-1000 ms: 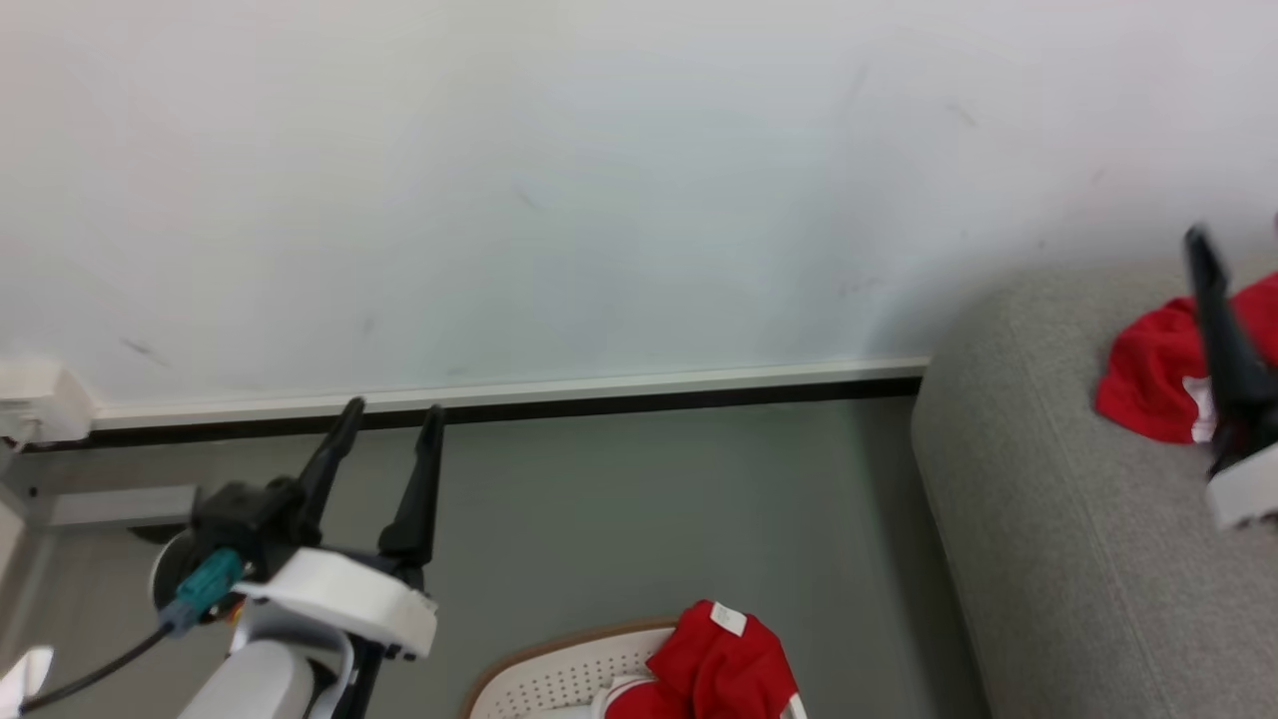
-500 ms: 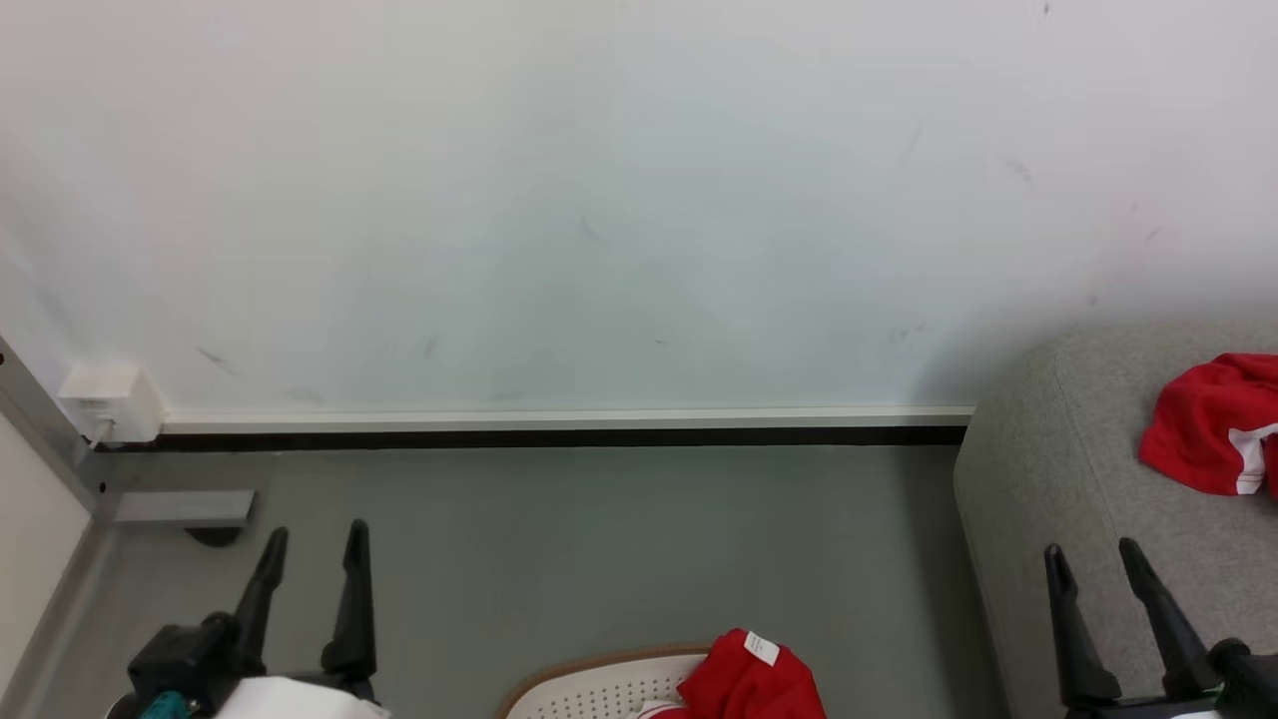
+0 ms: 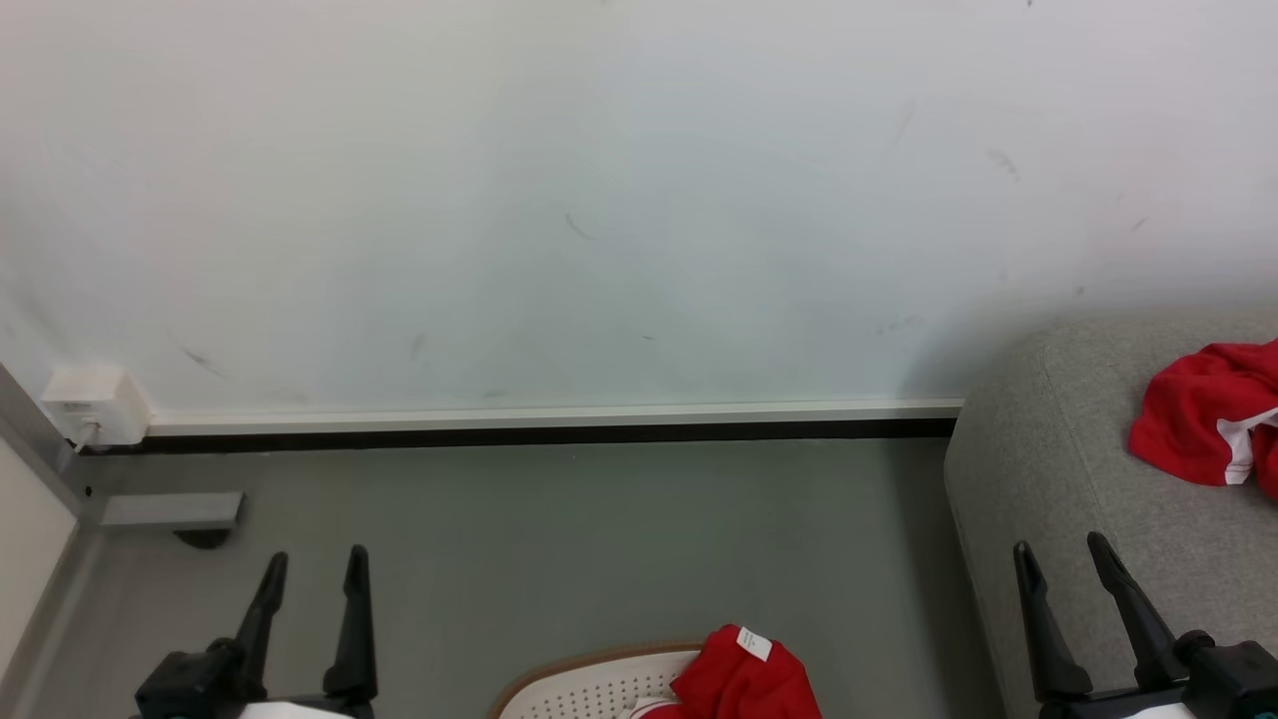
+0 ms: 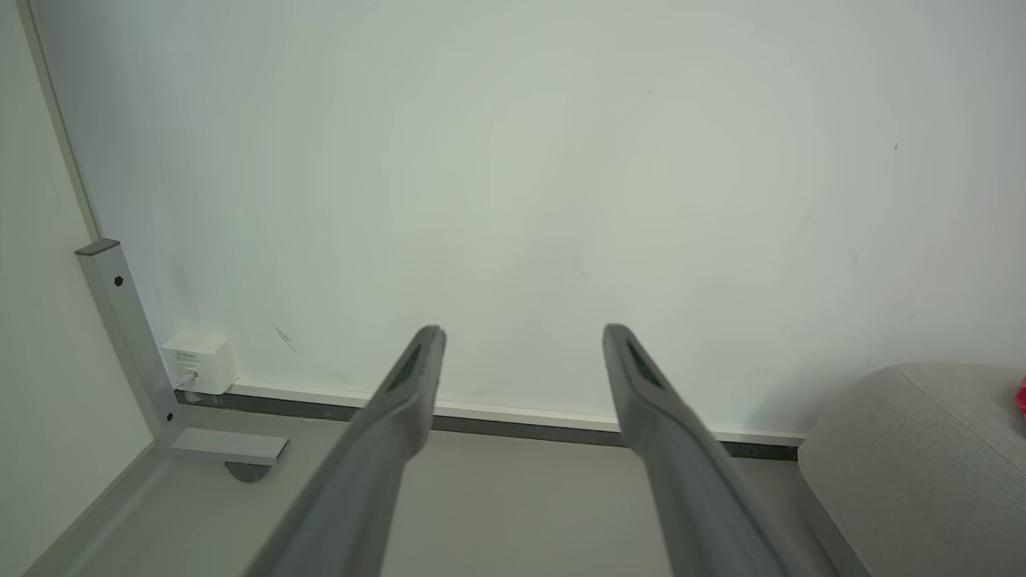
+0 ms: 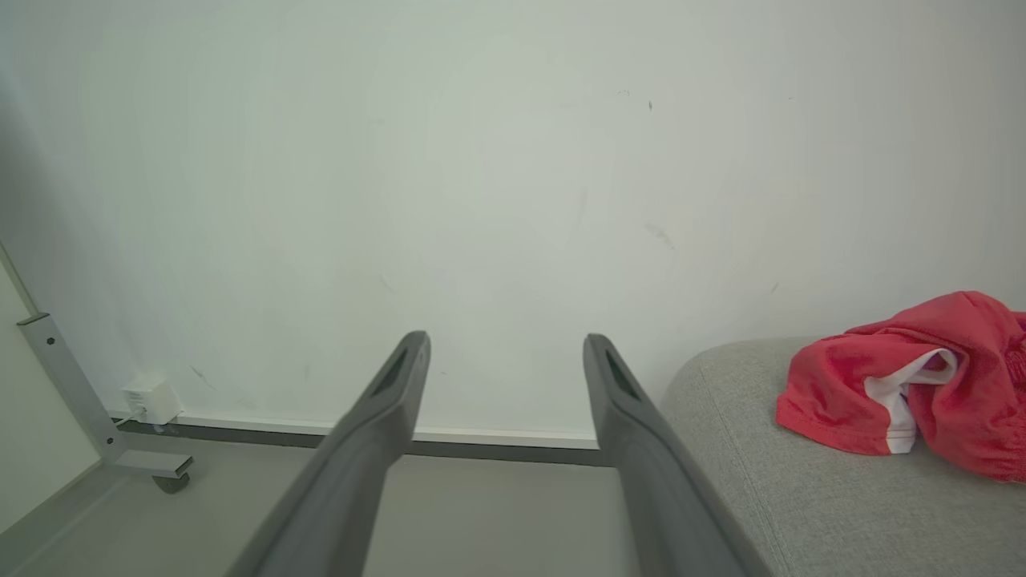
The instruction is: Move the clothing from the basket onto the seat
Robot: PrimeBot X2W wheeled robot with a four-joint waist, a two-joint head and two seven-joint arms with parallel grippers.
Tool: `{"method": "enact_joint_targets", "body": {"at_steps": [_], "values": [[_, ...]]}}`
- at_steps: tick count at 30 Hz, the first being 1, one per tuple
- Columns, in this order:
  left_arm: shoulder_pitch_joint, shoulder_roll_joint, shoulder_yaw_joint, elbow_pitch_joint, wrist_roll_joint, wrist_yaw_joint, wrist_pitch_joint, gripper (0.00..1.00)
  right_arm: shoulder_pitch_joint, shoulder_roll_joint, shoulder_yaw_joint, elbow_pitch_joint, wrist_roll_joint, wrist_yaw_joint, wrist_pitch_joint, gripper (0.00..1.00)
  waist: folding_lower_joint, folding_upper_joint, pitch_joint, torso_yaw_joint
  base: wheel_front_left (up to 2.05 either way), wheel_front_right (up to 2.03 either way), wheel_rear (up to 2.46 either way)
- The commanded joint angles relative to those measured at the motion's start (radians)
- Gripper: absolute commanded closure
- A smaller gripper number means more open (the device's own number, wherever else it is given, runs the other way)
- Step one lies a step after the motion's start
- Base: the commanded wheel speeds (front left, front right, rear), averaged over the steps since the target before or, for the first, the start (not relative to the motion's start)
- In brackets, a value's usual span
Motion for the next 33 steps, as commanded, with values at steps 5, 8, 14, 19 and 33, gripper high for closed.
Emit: {"method": "enact_joint_targets", "body": {"at_steps": [5, 8, 14, 19, 33], "values": [[-0.012, -0.021, 0.029, 0.006, 0.035, -0.025, 0.0, 0.0, -0.014, -0.003, 0.005, 0.001, -0.004, -0.002, -0.005, 0.0, 0.0, -0.0001, 0.0, 0.0, 0.0, 0.0, 0.0], [-0.01, -0.033, 0.043, 0.009, 0.049, -0.037, 0.0, 0.0, -0.015, -0.004, 0.009, 0.003, -0.002, -0.002, -0.005, 0.0, 0.0, -0.0001, -0.001, -0.002, 0.0, 0.0, 0.0], [-0.01, -0.048, 0.064, 0.015, 0.071, -0.057, 0.0, 0.0, -0.024, -0.007, 0.014, 0.001, 0.002, -0.002, -0.005, 0.0, 0.0, -0.0001, 0.003, -0.013, 0.0, 0.0, 0.0], [-0.039, -0.061, 0.052, 0.005, 0.061, -0.084, 0.0, 0.0, -0.077, -0.006, -0.002, -0.02, -0.002, -0.002, -0.004, 0.0, 0.0, -0.0001, 0.041, -0.045, 0.0, 0.0, 0.0], [-0.267, 0.013, -0.13, 0.159, 0.041, -0.124, 0.0, 0.0, -0.343, 0.013, -0.041, -0.121, -0.041, -0.002, -0.004, 0.0, 0.0, -0.0001, 0.344, -0.16, 0.0, 0.0, 0.0]]}}
